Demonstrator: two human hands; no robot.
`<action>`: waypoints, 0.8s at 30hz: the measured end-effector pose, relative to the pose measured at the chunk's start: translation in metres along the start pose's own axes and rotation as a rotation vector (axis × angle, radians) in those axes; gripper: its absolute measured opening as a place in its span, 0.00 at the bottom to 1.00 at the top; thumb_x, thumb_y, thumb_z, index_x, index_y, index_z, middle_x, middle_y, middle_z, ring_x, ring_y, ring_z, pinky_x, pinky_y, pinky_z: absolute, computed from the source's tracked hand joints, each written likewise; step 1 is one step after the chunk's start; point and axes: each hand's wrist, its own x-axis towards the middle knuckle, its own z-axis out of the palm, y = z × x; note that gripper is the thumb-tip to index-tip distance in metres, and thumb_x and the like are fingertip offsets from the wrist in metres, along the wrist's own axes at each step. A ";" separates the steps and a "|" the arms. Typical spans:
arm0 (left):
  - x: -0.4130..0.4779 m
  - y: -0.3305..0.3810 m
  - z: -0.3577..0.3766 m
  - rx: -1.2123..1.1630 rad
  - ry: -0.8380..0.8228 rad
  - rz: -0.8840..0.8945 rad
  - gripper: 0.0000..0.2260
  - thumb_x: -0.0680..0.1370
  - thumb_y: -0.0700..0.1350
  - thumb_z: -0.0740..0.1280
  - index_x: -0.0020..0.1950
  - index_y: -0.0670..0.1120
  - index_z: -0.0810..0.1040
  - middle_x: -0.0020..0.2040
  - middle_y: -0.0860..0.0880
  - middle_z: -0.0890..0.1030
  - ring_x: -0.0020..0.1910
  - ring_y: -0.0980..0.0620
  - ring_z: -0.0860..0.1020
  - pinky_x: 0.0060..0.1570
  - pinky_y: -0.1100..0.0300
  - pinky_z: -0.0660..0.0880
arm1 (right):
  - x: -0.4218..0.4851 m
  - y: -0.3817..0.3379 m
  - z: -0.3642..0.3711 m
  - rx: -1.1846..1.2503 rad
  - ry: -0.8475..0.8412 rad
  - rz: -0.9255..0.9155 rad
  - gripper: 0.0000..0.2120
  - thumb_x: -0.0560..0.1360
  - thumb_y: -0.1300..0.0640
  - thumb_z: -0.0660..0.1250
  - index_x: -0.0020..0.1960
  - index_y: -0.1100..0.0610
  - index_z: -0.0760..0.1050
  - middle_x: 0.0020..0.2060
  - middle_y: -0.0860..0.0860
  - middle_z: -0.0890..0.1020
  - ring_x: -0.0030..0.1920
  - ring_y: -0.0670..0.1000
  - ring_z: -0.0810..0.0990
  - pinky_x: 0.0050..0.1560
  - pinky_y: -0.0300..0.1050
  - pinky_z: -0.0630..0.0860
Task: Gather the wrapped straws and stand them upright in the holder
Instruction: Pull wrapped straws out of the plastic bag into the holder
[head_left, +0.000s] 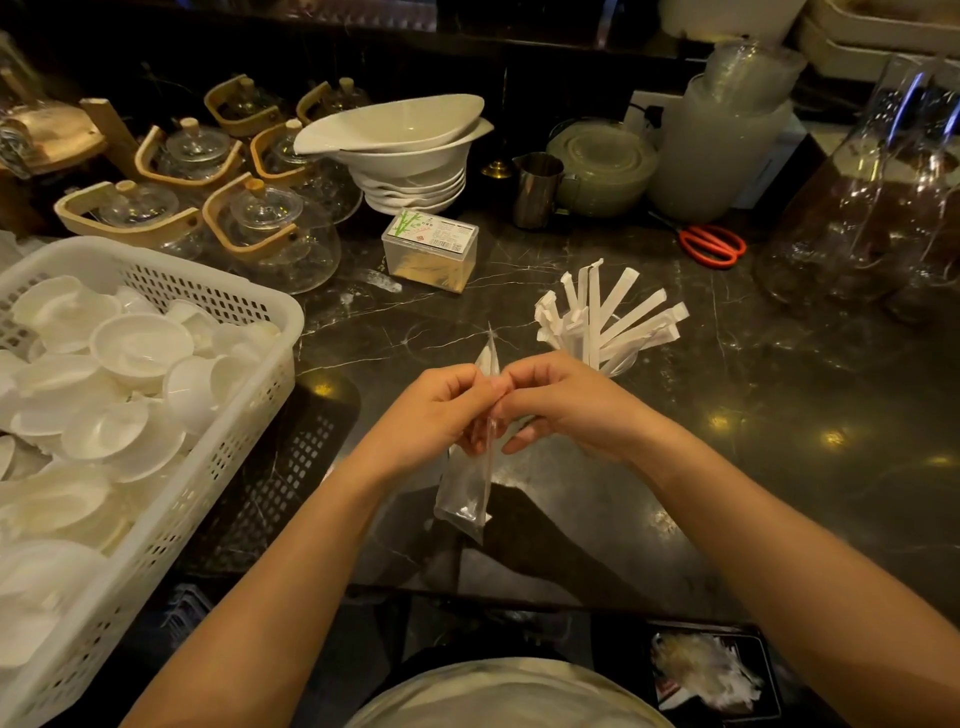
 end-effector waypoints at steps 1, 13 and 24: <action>0.000 -0.001 0.001 0.031 0.008 0.008 0.12 0.75 0.48 0.60 0.38 0.41 0.75 0.32 0.46 0.76 0.28 0.57 0.75 0.30 0.68 0.73 | 0.001 0.001 0.001 -0.010 0.004 -0.004 0.07 0.72 0.67 0.62 0.41 0.59 0.78 0.38 0.54 0.82 0.38 0.46 0.82 0.37 0.34 0.79; -0.002 -0.003 0.007 0.210 0.094 0.120 0.14 0.79 0.41 0.56 0.34 0.47 0.71 0.29 0.50 0.73 0.25 0.60 0.72 0.29 0.70 0.70 | -0.001 0.009 0.000 0.098 0.018 -0.030 0.06 0.73 0.67 0.63 0.38 0.62 0.75 0.38 0.58 0.80 0.40 0.51 0.82 0.44 0.40 0.81; -0.004 0.001 0.015 0.065 0.176 0.113 0.12 0.78 0.40 0.57 0.35 0.45 0.69 0.31 0.49 0.72 0.26 0.61 0.72 0.28 0.71 0.71 | -0.005 0.014 0.008 0.202 0.067 -0.111 0.10 0.76 0.65 0.56 0.38 0.60 0.71 0.34 0.53 0.79 0.36 0.46 0.82 0.41 0.38 0.79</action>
